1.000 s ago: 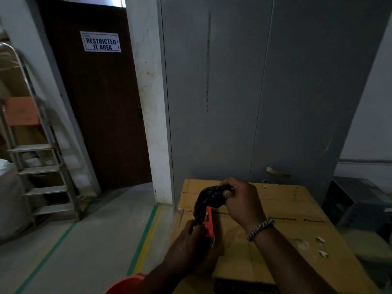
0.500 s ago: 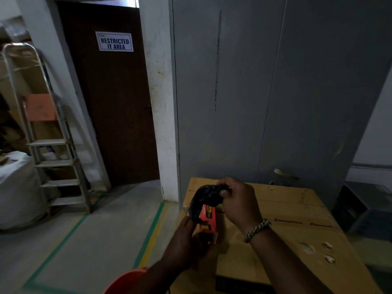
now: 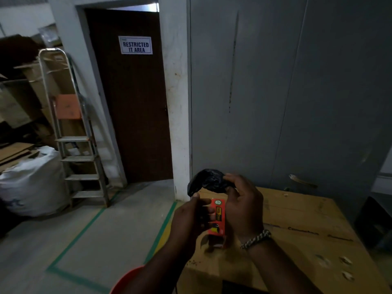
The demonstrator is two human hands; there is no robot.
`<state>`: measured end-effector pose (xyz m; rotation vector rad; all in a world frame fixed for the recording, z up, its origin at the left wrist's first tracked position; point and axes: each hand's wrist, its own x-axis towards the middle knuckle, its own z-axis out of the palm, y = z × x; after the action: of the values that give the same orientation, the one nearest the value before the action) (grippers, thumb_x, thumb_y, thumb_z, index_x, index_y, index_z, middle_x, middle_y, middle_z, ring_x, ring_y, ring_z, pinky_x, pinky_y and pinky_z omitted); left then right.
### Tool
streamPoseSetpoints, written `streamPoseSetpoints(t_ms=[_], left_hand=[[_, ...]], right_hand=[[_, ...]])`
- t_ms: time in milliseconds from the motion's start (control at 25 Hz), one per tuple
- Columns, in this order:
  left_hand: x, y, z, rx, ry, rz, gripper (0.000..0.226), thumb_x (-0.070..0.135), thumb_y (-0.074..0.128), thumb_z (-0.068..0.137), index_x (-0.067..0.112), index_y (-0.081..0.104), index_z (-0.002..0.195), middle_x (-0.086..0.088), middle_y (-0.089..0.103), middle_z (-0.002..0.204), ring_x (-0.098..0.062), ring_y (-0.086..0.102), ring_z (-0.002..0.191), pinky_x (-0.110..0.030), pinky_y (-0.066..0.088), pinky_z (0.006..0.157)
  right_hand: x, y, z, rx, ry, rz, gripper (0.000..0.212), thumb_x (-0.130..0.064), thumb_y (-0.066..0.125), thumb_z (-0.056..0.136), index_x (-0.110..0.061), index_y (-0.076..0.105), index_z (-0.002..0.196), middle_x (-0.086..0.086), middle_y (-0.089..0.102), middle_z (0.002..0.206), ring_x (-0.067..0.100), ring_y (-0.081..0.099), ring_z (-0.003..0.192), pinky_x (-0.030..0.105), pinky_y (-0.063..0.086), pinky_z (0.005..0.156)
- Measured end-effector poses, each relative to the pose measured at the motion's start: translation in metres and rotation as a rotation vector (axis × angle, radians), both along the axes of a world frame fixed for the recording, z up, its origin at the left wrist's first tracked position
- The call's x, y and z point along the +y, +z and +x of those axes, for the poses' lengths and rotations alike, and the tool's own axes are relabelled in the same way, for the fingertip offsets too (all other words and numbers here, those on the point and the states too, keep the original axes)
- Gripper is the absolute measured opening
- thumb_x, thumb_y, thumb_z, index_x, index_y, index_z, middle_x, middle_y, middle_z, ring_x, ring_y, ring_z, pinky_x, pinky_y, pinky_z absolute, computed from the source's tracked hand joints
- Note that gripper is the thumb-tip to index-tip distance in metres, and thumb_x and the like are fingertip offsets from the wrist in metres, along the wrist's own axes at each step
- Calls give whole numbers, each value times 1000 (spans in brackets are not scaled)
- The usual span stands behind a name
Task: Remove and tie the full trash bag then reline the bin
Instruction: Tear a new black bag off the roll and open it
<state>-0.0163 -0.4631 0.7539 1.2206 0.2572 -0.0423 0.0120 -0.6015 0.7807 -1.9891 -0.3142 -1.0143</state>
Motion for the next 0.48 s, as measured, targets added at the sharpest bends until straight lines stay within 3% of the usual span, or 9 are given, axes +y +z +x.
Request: streamPoseSetpoints(t_ms=[80,160,320,440,480], left_hand=[[-4,12,-2,-31,-124,-151,46,50,40,105,17,66,125,-12,74,117,-28,72,107,-44,56,93],[-6,23,-3,-46,-125,-263,44,48,40,105,18,62,130,-11,72,124,-29,69,115,-48,51,103],[2,29,-3,-45,-66,-327,46,41,56,95,13,65,131,-18,68,129,-37,60,125,-47,48,102],[8,29,-8,-95,-56,-295,49,34,61,90,10,64,132,-21,67,126,-36,66,114,-43,53,92],[9,29,-10,-115,-67,-296,48,33,60,91,9,63,133,-21,67,128,-36,65,116,-46,53,96]], right_hand=[[5,-3,-2,-49,37,-31,33,16,66,84,-6,74,107,6,74,113,15,67,109,1,40,99],[10,-9,-6,-67,115,-88,33,15,66,85,-6,74,109,5,72,119,13,65,115,5,41,103],[14,-15,-10,14,286,-157,37,11,61,87,-13,72,113,-1,67,127,7,59,124,11,44,105],[13,-7,-10,99,382,-62,25,-2,57,91,-18,72,104,-8,68,110,-2,62,108,15,54,92],[13,-1,-10,165,393,-3,19,-10,60,95,-22,70,105,-11,68,107,-2,63,103,18,57,86]])
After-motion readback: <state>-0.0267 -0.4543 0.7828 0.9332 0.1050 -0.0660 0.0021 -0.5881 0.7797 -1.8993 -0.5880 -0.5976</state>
